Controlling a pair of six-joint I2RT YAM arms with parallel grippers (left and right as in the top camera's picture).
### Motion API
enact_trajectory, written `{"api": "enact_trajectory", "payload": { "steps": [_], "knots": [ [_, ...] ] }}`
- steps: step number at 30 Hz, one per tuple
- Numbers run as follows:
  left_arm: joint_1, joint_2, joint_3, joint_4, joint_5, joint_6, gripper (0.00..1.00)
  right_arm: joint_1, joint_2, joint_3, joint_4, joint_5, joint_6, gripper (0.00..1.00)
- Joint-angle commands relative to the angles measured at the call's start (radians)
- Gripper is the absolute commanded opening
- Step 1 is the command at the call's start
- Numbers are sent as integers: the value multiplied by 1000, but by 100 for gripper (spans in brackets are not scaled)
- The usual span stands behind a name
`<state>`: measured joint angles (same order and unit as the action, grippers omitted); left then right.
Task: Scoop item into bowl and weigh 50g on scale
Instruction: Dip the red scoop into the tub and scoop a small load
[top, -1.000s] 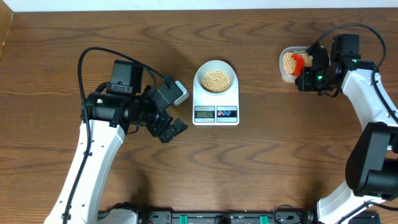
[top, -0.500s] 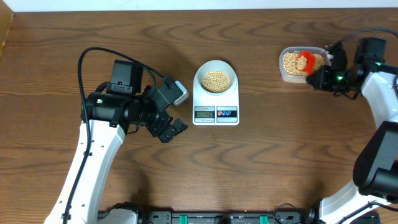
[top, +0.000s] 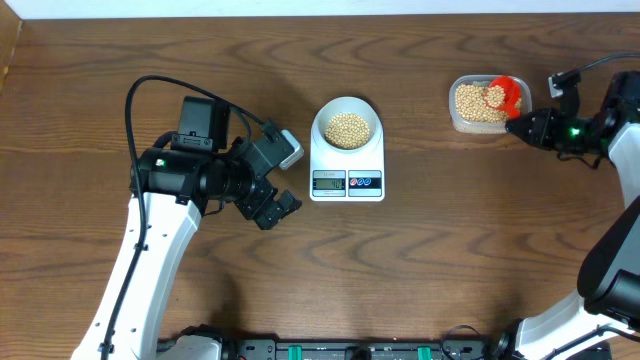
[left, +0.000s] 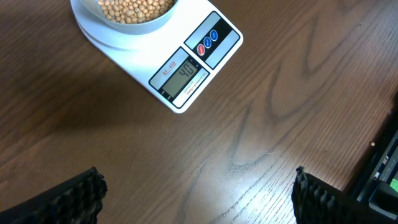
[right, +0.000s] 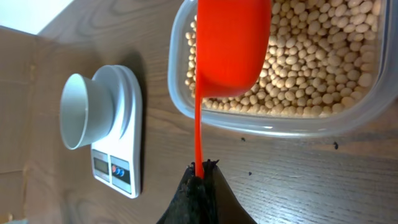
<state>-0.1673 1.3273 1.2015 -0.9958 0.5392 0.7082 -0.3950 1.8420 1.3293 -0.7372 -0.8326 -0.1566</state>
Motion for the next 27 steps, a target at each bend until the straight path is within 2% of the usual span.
{"api": "enact_trajectory", "payload": {
  "steps": [1,27],
  "knots": [
    [5,-14,13,-6,-10,13,98,-18,10,4,-8,-100,-40,1],
    [5,-14,13,-6,-10,13,98,-10,10,4,-60,-360,-16,1]
  ]
}}
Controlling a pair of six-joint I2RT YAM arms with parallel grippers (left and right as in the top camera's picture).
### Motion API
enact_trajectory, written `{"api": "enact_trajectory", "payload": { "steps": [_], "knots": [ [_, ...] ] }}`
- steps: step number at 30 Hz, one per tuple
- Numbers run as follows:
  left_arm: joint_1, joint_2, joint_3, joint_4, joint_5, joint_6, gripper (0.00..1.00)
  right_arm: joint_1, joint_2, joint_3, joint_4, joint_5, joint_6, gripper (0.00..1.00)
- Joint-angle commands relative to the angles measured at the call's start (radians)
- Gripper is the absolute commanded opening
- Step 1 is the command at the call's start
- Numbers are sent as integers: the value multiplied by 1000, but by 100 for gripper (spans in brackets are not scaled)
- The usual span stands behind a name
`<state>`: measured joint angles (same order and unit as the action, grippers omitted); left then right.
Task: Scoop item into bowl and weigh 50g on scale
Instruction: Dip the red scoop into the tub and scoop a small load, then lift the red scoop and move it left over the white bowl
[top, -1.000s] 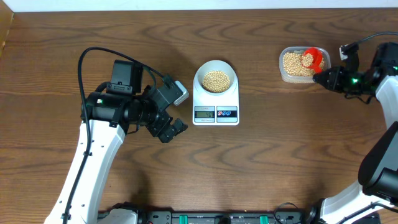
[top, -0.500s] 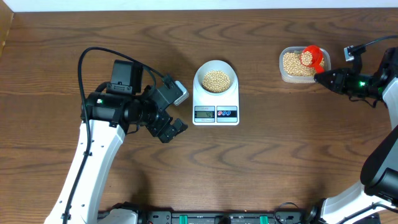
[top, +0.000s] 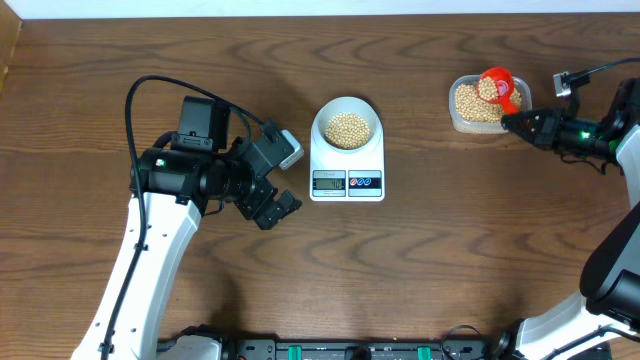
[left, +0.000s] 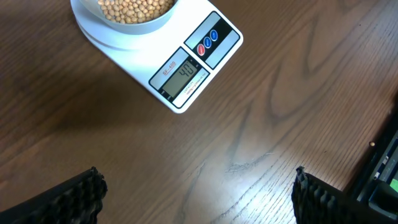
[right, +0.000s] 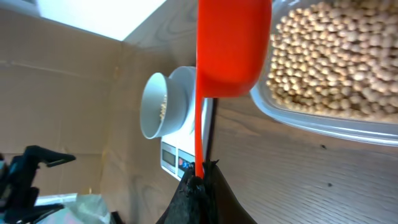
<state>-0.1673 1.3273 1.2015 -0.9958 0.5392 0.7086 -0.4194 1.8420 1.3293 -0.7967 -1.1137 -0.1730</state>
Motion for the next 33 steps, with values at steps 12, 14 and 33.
{"api": "enact_trajectory", "payload": {
  "steps": [12,14,33],
  "knots": [
    [5,-14,13,-6,-10,13,98,187,10,4,60,-79,37,1],
    [5,-14,13,-6,-10,13,98,216,10,4,84,-79,54,1],
    [5,-14,14,-6,-10,13,98,456,10,4,259,99,35,1]
  ]
}}
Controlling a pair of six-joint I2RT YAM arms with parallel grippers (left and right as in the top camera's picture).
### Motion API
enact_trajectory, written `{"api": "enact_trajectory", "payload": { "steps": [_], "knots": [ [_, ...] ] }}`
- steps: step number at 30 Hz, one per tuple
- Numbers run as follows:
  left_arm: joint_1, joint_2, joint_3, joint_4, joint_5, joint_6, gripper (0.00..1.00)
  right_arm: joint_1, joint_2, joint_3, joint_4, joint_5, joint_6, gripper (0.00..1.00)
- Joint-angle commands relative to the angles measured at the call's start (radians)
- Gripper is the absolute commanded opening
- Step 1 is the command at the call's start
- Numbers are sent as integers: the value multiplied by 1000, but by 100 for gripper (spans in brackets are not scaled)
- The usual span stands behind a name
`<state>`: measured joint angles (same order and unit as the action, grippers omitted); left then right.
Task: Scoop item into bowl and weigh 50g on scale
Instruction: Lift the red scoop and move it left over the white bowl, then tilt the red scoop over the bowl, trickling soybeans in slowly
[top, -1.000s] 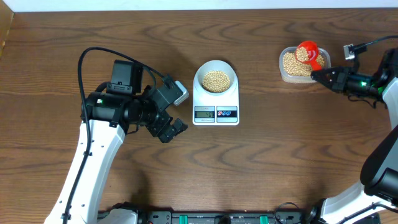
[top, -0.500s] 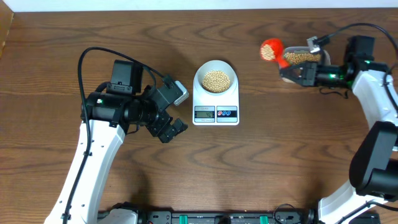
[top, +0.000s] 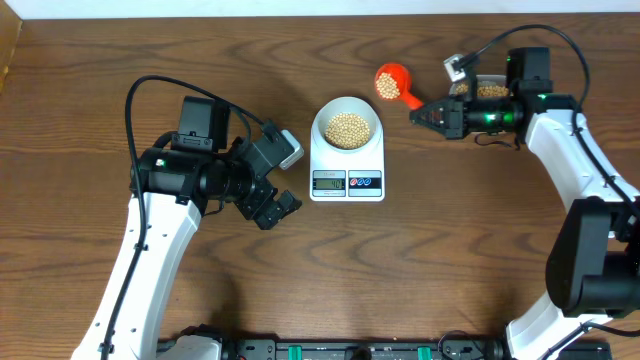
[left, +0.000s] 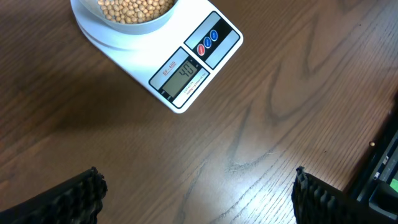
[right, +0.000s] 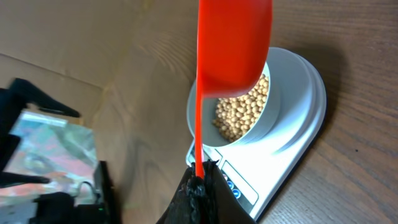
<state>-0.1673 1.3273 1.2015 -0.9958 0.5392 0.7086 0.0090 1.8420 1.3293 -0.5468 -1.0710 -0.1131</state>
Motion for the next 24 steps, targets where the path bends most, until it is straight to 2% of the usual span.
{"api": "enact_trajectory", "payload": {
  "steps": [1,8,13,19,24],
  "knots": [
    [5,-14,13,-6,-10,13,98,36,10,4,9,69,-47,1],
    [5,-14,13,-6,-10,13,98,114,10,4,8,249,-188,1],
    [5,-14,13,-6,-9,13,98,172,10,4,9,272,-299,1],
    [5,-14,13,-6,-10,13,98,217,10,4,9,439,-311,1],
    [5,-14,13,-6,-10,13,98,222,10,4,9,449,-312,1]
  ]
}}
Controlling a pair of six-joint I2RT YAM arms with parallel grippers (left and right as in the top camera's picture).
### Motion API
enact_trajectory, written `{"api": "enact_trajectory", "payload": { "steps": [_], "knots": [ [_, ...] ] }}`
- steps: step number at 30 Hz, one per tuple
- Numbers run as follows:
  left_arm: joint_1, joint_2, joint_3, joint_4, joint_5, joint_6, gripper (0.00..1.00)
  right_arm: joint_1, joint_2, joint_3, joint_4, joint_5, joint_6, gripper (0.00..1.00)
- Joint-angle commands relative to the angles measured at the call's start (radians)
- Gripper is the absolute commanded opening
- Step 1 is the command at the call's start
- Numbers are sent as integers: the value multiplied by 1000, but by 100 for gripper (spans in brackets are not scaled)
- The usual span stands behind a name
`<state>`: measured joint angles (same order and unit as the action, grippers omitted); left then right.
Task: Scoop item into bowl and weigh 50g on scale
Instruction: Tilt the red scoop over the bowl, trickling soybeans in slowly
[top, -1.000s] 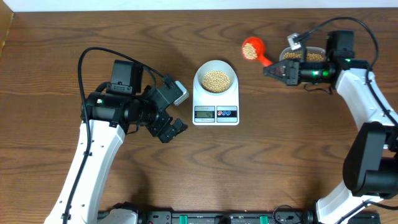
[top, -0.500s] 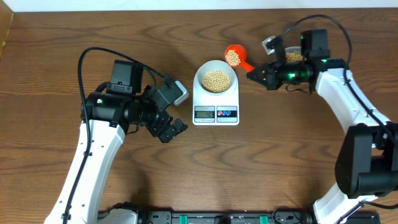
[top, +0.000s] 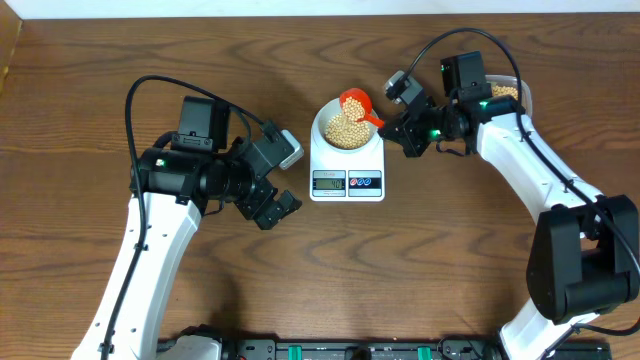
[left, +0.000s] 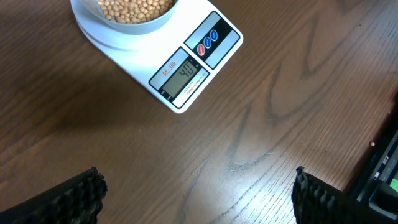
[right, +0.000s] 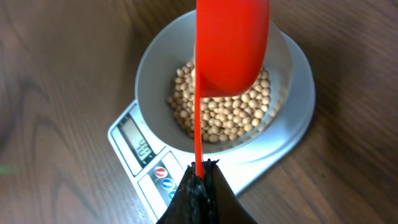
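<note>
A white bowl (top: 347, 127) holding soybeans (right: 227, 115) stands on the white scale (top: 347, 182), whose display (left: 184, 77) reads about 40. My right gripper (right: 200, 169) is shut on the handle of a red scoop (top: 356, 102); the scoop (right: 232, 43) hangs over the bowl (right: 149, 71), its contents hidden from the wrist view. The bean container (top: 508, 92) shows only partly behind the right arm. My left gripper (left: 196, 196) is open over bare table in front of the scale (left: 205, 43), nothing between its fingers (left: 81, 193).
The scale sits mid-table with wood around it. The left arm (top: 190, 170) stands left of the scale. A dark rack (top: 350, 350) runs along the table's front edge.
My right gripper has moved left with the red scoop, from beside the bowl's upper right to directly over the bowl. The left arm and scale reading are unchanged.
The right gripper held the scoop in the bean container at the far right. Then the scoop was lifted above the container with beans in it. It then stood just right of the bowl, and now over it. The left gripper stayed open throughout.
</note>
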<state>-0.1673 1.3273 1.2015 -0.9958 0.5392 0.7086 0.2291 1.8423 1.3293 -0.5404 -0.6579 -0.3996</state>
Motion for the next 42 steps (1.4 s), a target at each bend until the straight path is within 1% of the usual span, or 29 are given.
{"api": "enact_trajectory", "payload": {
  "steps": [1,14,21,25,30,34,39,42],
  "knots": [
    [5,-14,13,-6,-10,13,98,2,10,4,3,36,-25,1],
    [5,-14,13,-6,-9,13,98,2,9,4,25,34,-25,1],
    [5,-14,13,-6,-10,13,98,2,9,4,22,-3,-25,1],
    [5,-14,13,-6,-10,13,98,2,9,4,25,17,-66,1],
    [5,-14,13,-6,-10,13,98,2,3,5,26,8,-66,1],
    [5,-14,13,-6,-10,13,98,2,4,4,26,43,-73,1],
    [5,-14,13,-6,-10,13,98,4,0,6,27,25,-73,1],
    [5,-14,13,-6,-9,13,98,4,3,5,26,73,-73,1]
  ]
}}
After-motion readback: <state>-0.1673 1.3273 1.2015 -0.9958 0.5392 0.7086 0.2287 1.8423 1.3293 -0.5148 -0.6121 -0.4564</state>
